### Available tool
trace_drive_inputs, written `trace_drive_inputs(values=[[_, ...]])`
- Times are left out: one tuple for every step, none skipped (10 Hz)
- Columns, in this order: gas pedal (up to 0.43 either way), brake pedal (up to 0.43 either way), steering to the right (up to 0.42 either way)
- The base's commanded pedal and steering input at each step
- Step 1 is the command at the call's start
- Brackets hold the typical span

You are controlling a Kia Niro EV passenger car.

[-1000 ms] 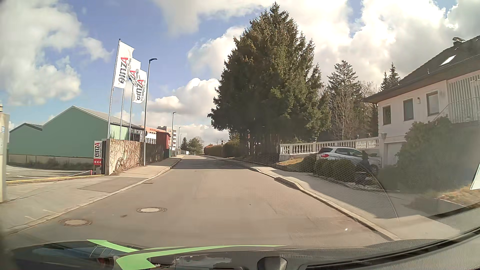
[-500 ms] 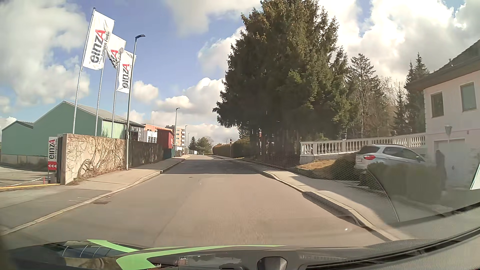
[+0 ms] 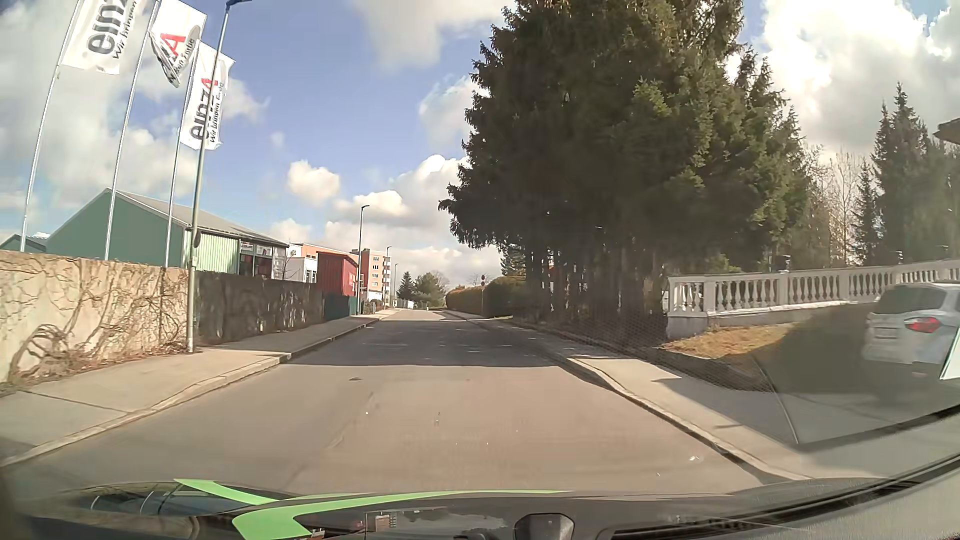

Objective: Follow the waypoints while adhering to traffic rules and regulations

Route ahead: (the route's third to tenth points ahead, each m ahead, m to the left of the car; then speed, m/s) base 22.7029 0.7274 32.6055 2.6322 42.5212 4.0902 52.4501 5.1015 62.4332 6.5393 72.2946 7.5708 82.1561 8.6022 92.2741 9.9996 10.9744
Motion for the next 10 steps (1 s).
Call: trace_drive_inputs(values=[[0.189, 0.000, -0.033], [0.189, 0.000, -0.032], [0.189, 0.000, -0.032], [0.197, 0.000, -0.032], [0.197, 0.000, -0.032], [0.197, 0.000, -0.031], [0.197, 0.000, -0.029], [0.209, 0.000, -0.025], [0.209, 0.000, -0.023], [0.209, 0.000, -0.023]])
